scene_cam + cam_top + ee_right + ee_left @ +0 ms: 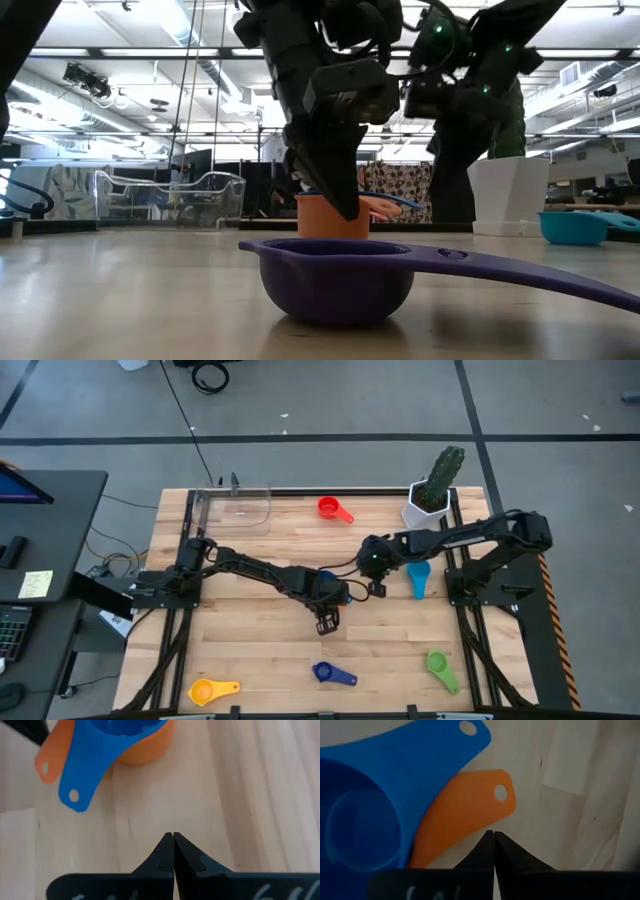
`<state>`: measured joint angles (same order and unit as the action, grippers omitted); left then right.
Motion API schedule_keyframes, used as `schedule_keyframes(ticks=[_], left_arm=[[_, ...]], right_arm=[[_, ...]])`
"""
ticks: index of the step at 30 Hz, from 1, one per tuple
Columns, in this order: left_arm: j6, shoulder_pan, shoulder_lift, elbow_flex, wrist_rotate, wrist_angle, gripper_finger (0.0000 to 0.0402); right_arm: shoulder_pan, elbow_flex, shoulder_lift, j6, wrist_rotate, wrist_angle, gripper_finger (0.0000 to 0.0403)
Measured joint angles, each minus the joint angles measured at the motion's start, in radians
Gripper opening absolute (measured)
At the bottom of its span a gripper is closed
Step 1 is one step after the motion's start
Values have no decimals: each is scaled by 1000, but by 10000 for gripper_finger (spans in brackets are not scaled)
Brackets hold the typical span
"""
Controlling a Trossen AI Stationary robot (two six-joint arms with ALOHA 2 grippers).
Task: Nest measuring cups in basket
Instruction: Stack the blue nest measuring cup on top of the orange nest measuring cup
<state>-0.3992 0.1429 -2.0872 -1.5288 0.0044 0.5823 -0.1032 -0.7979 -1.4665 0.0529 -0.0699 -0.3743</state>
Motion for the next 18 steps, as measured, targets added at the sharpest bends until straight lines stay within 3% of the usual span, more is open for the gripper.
schedule_keyframes(ticks=[18], left_arm=[[95, -42, 0, 0, -17, -57, 4]], right_arm=[[-3, 0, -120, -56, -201, 178, 2]])
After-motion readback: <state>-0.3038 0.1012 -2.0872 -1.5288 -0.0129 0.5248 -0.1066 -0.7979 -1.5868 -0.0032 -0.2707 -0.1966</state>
